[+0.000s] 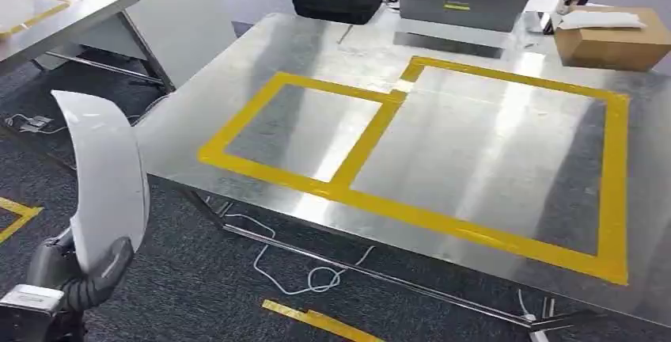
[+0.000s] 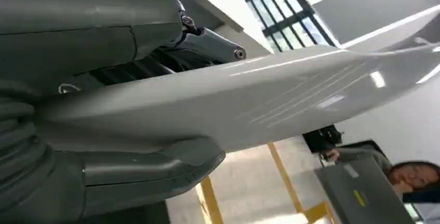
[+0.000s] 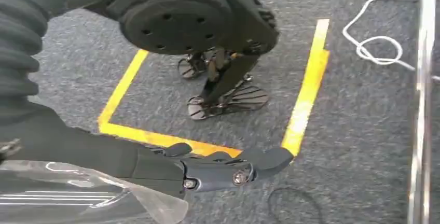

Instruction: Take the parts from the cabinet and place them on the table.

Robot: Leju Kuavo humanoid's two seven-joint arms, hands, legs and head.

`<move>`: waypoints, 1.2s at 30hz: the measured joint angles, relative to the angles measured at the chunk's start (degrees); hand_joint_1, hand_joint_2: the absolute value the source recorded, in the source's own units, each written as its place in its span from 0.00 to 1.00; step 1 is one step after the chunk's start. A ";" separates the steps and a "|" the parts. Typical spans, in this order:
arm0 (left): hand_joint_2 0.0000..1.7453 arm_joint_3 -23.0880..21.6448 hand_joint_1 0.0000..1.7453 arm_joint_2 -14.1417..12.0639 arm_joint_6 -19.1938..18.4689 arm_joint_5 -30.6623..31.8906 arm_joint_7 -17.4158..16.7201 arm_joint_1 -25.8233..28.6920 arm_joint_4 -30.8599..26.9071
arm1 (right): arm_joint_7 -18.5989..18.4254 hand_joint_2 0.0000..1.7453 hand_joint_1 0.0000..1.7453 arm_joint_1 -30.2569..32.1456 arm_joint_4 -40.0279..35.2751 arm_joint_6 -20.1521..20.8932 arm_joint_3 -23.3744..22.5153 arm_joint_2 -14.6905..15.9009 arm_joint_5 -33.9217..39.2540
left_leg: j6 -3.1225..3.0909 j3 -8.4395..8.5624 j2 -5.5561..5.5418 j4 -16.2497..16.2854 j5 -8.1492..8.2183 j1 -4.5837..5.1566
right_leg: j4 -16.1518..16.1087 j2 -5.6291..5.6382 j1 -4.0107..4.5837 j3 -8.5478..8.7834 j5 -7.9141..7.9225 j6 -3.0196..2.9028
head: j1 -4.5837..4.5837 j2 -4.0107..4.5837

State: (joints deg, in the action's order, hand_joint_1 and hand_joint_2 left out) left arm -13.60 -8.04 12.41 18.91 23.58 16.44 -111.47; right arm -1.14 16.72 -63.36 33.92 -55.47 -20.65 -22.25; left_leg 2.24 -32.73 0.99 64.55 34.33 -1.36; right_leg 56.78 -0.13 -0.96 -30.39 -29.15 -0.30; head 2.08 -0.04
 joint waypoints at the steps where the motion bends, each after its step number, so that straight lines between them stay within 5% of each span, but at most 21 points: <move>1: 1.00 -0.06 1.00 -0.13 -1.00 -0.67 -0.22 -0.42 0.61 | 0.63 1.00 0.00 0.08 -0.20 0.04 0.39 0.00 -1.56 | 0.08 -2.19 -0.45 4.95 2.17 0.07 | 0.01 0.65 0.12 -0.05 0.01 -0.09 | -0.09 0.00; 2: 1.00 -0.20 1.00 -0.33 -1.84 -1.27 -0.28 -1.60 1.53 | 1.38 1.00 0.00 0.10 -0.22 0.11 0.74 0.02 -2.80 | 0.06 -4.38 -0.57 9.38 3.44 0.08 | 0.02 1.44 0.29 -0.06 0.03 -0.15 | -0.04 0.00; 3: 1.00 -0.31 1.00 -0.68 -3.15 -2.06 -0.37 -3.24 3.28 | 2.56 1.00 0.00 0.11 -0.22 0.04 1.29 0.04 -5.01 | -0.06 -5.25 -0.58 10.61 3.00 0.09 | 0.04 2.13 0.41 -0.04 0.04 -0.18 | 0.00 0.00; 5: 1.00 -0.22 1.00 -0.87 -4.76 -2.73 -0.90 -6.28 5.77 | 4.26 1.00 0.00 0.08 -0.13 -0.29 2.23 0.28 -8.20 | -0.66 -3.27 -0.90 5.31 -1.71 0.16 | 0.08 3.64 0.64 0.20 0.05 -0.18 | -0.02 0.00; 6: 1.00 -0.24 1.00 -0.85 -5.30 -2.80 -1.59 -7.59 6.75 | 4.61 1.00 0.00 0.05 -0.06 -0.44 2.68 0.39 -9.15 | -1.12 -1.20 -1.76 0.30 -4.72 0.25 | 0.10 4.37 0.74 0.36 0.04 -0.18 | -0.06 0.00; 7: 1.00 -0.33 1.00 -0.81 -5.51 -2.80 -2.23 -9.03 7.65 | 4.85 1.00 0.00 -0.02 0.09 -0.57 3.08 0.46 -9.68 | -1.69 0.70 -3.74 -4.57 -7.14 0.26 | 0.09 5.08 0.73 0.38 0.04 -0.16 | -0.04 0.00; 8: 1.00 -0.37 1.00 -0.74 -5.55 -2.80 -3.02 -10.34 8.79 | 4.98 1.00 0.00 -0.22 0.42 -0.74 3.50 0.50 -10.05 | -2.21 1.18 -5.50 -5.81 -6.62 0.14 | 0.31 5.52 1.04 0.09 -0.02 0.07 | 0.18 0.00; 12: 1.00 -0.48 1.00 -0.39 -5.09 -2.62 -5.90 -14.85 12.11 | 5.14 1.00 0.00 0.11 0.96 -0.68 4.41 0.96 -11.71 | -2.66 1.28 -3.98 -7.66 -6.58 0.18 | 0.02 7.29 0.56 -1.54 0.64 1.66 | -0.24 0.00; 14: 1.00 -0.52 1.00 -0.04 -5.02 -2.56 -6.14 -16.16 13.27 | 5.18 1.00 0.00 0.17 1.09 -0.70 4.63 1.44 -11.84 | -3.20 1.61 -2.88 -8.33 -6.92 -0.01 | 2.99 2.48 0.73 -3.02 -1.56 2.01 | 0.29 0.00; 15: 1.00 -0.52 1.00 0.09 -4.94 -2.56 -6.29 -16.37 13.75 | 5.20 1.00 0.00 -0.02 1.20 -0.68 4.92 1.55 -11.91 | -3.28 1.54 -2.25 -8.32 -6.91 0.07 | 7.23 1.29 0.68 -5.18 -3.77 2.23 | 0.50 0.00; 17: 1.00 -0.48 1.00 0.11 -4.94 -2.53 -6.47 -16.55 14.73 | 5.20 1.00 0.00 -0.16 1.38 -0.68 5.16 1.75 -11.93 | -3.41 1.46 -1.01 -8.28 -6.82 0.25 | 16.27 0.65 0.39 -9.76 -7.36 2.72 | 0.42 0.00; 18: 1.00 -0.48 1.00 0.15 -4.94 -2.53 -6.53 -16.63 15.21 | 5.20 1.00 0.00 -0.07 1.55 -0.68 5.24 1.81 -11.95 | -3.40 1.47 -0.60 -8.26 -6.80 0.27 | 18.23 0.60 0.28 -10.78 -7.38 2.88 | 0.42 0.00; 20: 1.00 -0.63 1.00 0.24 -4.98 -2.40 -6.53 -16.72 15.80 | 5.22 1.00 0.00 0.08 1.68 -0.68 5.31 1.97 -11.97 | -3.24 1.61 -0.03 -8.22 -6.67 0.22 | 13.80 0.46 0.16 -8.59 -3.78 3.06 | 0.46 0.00; 22: 1.00 -0.70 1.00 0.35 -4.98 -2.40 -6.53 -16.94 16.24 | 5.22 1.00 0.00 0.15 1.73 -0.70 5.31 2.16 -11.97 | -2.81 1.99 0.28 -8.16 -6.39 0.19 | 2.85 -0.33 0.06 -2.80 1.25 2.88 | 0.48 0.00; 24: 1.00 -0.74 1.00 0.35 -4.94 -2.40 -6.53 -17.27 16.50 | 5.38 1.00 0.00 0.00 1.84 -0.68 5.44 2.25 -11.97 | -2.14 1.80 0.47 -7.67 -6.16 0.73 | -0.04 -0.66 0.33 -1.00 0.49 2.17 | 0.36 0.00; 28: 1.00 -0.96 1.00 0.42 -4.94 -2.38 -6.53 -17.61 16.92 | 5.38 1.00 0.00 0.25 2.03 -0.70 5.51 2.29 -12.00 | -1.00 1.85 0.58 -7.52 -5.69 0.40 | 0.04 -0.29 0.09 -1.10 0.81 0.77 | 0.37 0.00; 30: 1.00 -0.98 1.00 0.42 -4.94 -2.38 -6.51 -17.83 16.96 | 5.40 1.00 0.00 0.23 2.03 -0.70 5.53 2.29 -12.00 | -0.76 -0.51 -0.23 -2.00 -2.08 0.40 | 0.04 -0.12 0.16 -1.13 0.84 0.15 | 0.13 0.00; 32: 1.00 -1.03 1.00 0.42 -4.94 -2.38 -6.53 -17.74 17.16 | 5.40 1.00 0.00 0.20 2.10 -0.66 5.62 2.29 -12.02 | -0.62 -5.01 -0.36 7.80 2.05 0.40 | 0.05 0.13 0.34 -1.22 0.82 -0.12 | 0.15 0.00; 33: 1.00 -1.11 1.00 0.42 -4.94 -2.38 -6.53 -17.69 17.31 | 5.40 1.00 0.00 0.21 2.16 -0.66 5.66 2.29 -12.02 | -0.66 -6.34 -0.40 10.45 2.51 0.40 | 0.07 0.31 0.42 -1.23 0.83 -0.15 | 0.15 0.00; 34: 1.00 -1.16 1.00 0.42 -4.94 -2.38 -6.53 -17.67 17.42 | 5.40 1.00 0.00 0.24 2.19 -0.68 5.66 2.29 -12.02 | -0.80 -6.34 -0.43 10.25 1.54 0.41 | 0.08 0.52 0.48 -1.18 0.83 -0.15 | 0.17 0.00; 36: 1.00 -1.18 1.00 0.42 -4.94 -2.38 -6.53 -17.71 17.53 | 5.40 1.00 0.00 0.23 2.21 -0.68 5.66 2.29 -12.02 | -1.30 -3.22 -0.49 3.27 -3.30 0.44 | 0.12 0.98 0.65 -1.03 0.83 -0.15 | 0.15 0.00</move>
State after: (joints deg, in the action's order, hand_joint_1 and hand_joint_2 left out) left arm -14.78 -7.63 7.47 16.52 17.05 -1.27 -93.94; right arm 4.26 16.95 -61.16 33.24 -49.81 -18.36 -34.27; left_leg 0.94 -35.95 0.50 67.82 31.03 -0.92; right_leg 56.90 0.85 -0.31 -31.42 -28.32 -0.45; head 2.23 -0.04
